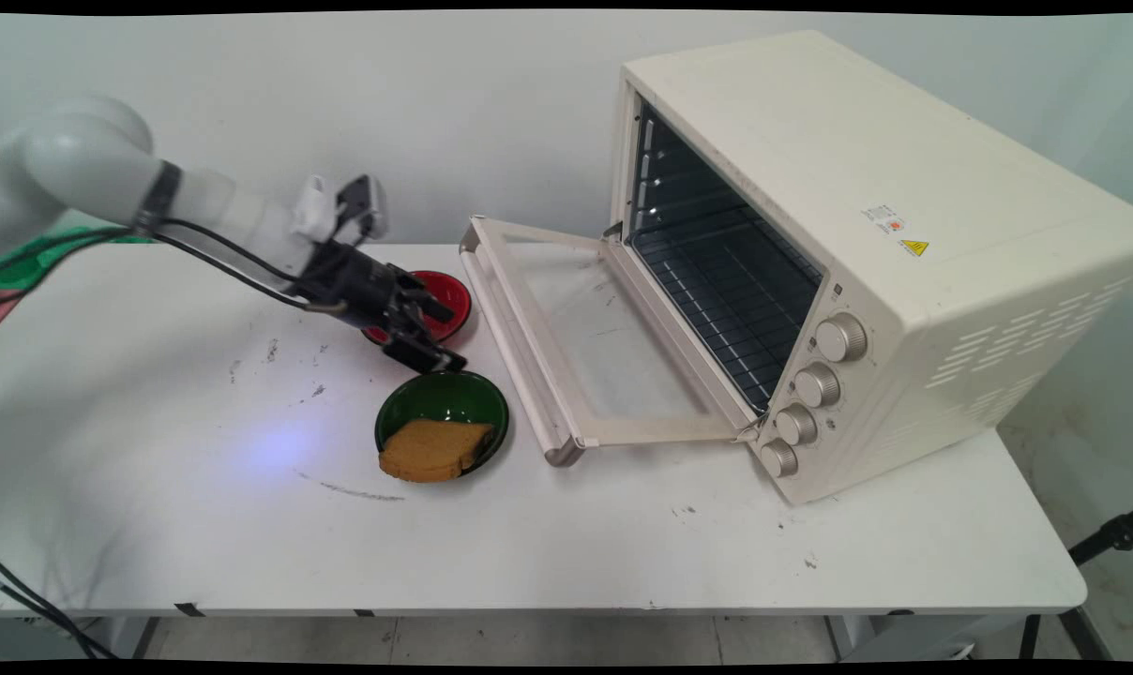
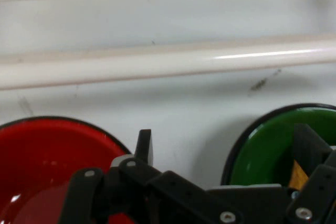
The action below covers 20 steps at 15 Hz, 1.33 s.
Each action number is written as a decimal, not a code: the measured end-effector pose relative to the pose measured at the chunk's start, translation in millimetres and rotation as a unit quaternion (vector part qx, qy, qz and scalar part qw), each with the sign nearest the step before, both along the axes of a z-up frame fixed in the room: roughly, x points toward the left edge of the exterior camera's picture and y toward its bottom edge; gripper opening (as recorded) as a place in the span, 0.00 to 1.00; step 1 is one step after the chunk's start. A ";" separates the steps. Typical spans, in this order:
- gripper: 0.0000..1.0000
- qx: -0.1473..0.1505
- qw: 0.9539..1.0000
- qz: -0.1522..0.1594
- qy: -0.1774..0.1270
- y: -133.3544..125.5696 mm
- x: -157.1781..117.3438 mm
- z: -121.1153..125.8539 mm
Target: Close the oven
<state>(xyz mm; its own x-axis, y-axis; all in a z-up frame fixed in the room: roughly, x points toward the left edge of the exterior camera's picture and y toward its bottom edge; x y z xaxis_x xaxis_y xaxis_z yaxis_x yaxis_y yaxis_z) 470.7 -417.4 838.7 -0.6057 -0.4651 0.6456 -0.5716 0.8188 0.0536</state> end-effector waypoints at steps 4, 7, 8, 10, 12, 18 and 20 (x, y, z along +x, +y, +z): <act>0.00 -0.009 1.000 -0.003 -0.005 -12.2 -21.2 -21.7; 0.00 -0.022 1.000 -0.007 0.000 -18.3 -32.9 -29.5; 0.00 -0.027 1.000 -0.007 0.005 -20.0 -35.9 -29.6; 0.00 -0.037 0.999 -0.009 0.018 -22.6 -40.3 -26.9; 0.00 -0.053 0.998 -0.013 0.039 -26.5 -44.3 -16.7; 0.00 -0.093 0.990 -0.027 0.103 -42.9 -63.8 41.2; 0.00 -0.101 0.987 -0.028 0.120 -48.7 -71.9 60.8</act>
<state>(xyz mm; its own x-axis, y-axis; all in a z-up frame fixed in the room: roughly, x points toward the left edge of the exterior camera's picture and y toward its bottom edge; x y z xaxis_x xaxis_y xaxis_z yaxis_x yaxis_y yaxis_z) 398.8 -466.2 899.4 -0.4453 -0.2817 0.8499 -0.5157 0.8567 0.0138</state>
